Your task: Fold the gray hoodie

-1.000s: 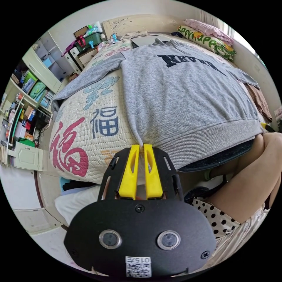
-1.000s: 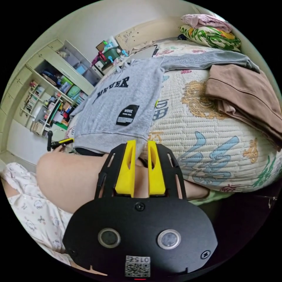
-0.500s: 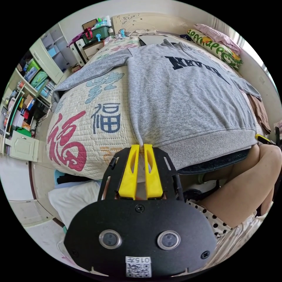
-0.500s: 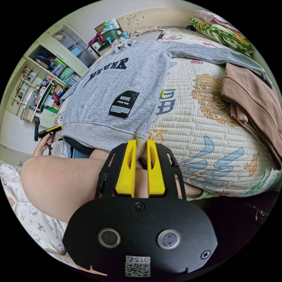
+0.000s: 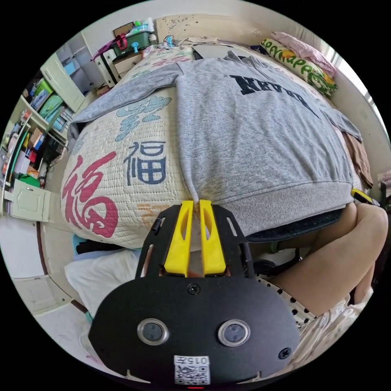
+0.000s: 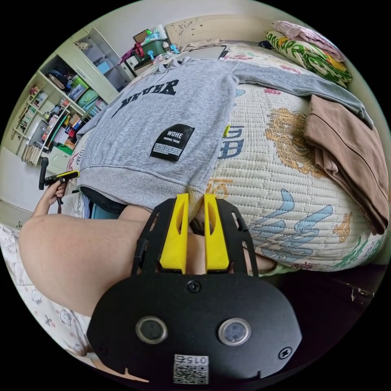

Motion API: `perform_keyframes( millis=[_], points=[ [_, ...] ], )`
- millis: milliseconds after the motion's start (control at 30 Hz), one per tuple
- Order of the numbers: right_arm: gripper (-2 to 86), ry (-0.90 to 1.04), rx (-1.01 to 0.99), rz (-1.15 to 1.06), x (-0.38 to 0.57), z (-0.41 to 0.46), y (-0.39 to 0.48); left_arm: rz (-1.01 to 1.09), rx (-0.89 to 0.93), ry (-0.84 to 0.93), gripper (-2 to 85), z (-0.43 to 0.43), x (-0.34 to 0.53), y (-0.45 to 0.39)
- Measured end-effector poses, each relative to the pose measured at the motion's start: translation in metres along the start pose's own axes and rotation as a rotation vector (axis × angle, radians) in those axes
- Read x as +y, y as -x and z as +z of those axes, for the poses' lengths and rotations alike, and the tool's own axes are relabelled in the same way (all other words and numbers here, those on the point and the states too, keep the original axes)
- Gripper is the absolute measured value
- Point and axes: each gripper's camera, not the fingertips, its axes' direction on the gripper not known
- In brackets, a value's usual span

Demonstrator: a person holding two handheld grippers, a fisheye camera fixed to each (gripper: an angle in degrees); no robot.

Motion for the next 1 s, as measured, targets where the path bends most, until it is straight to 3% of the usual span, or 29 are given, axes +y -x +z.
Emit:
perform_keyframes(
  millis=[133,267,367,467,700,833,1000],
  points=[
    [6.8,-0.008,0.016,-0.002,-0.015,-0.020,0.029,-0.122,0.156,-0.035,2.5,-0.004,0.010,0.053],
    [6.7,-0.018,0.009,0.002,-0.034,-0.043,0.054,-0.234,0.160,-0.332,2.3,-0.052,0.040,0.078],
    [6.7,-0.013,0.008,0.000,-0.052,-0.061,0.072,-0.150,0.113,-0.472,4.1,-0.080,0.040,0.064],
    [6.7,-0.016,0.007,0.001,-0.071,-0.082,0.088,0.035,0.181,-0.550,5.3,-0.088,0.028,0.029],
    [6.7,-0.028,-0.022,0.010,-0.119,-0.135,0.115,0.366,0.332,-0.513,6.5,-0.043,-0.005,-0.083],
    [7.3,0.010,-0.168,-0.001,-0.157,-0.182,0.105,0.496,0.446,-0.431,7.8,-0.012,-0.029,-0.146],
    [8.1,-0.211,-0.248,0.125,-0.179,-0.282,0.052,0.602,0.405,-0.353,8.3,0.029,-0.029,-0.178]
  ],
)
